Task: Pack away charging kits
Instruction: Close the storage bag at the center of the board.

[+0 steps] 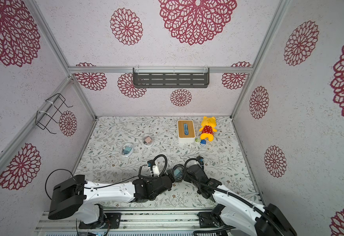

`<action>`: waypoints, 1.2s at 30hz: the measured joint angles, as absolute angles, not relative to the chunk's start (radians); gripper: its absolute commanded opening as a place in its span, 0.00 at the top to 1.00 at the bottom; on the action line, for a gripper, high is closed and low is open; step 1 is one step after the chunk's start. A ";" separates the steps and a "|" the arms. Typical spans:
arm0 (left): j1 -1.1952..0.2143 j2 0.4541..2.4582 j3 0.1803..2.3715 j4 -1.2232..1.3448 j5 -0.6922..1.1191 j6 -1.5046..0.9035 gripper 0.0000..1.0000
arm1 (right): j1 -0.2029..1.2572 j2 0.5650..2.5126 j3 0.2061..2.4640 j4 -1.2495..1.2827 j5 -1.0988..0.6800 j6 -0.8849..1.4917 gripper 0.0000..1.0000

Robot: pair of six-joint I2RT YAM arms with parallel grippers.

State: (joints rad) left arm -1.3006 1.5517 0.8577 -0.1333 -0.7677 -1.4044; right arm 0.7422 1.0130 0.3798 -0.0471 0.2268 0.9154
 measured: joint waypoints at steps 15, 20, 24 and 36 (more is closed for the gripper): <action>-1.305 1.496 0.869 -0.201 -0.902 -1.379 0.06 | 0.742 1.076 0.324 0.045 0.223 0.901 0.71; -1.206 1.492 0.827 -0.082 -0.717 -1.326 0.07 | 0.742 1.079 0.305 0.094 0.217 0.902 0.71; -1.179 1.512 0.828 -0.022 -0.631 -1.308 0.06 | 0.742 1.105 0.298 0.139 0.205 0.902 0.71; -1.090 1.663 0.863 0.077 -0.397 -1.306 0.04 | 0.742 1.185 0.297 0.244 0.184 0.902 0.77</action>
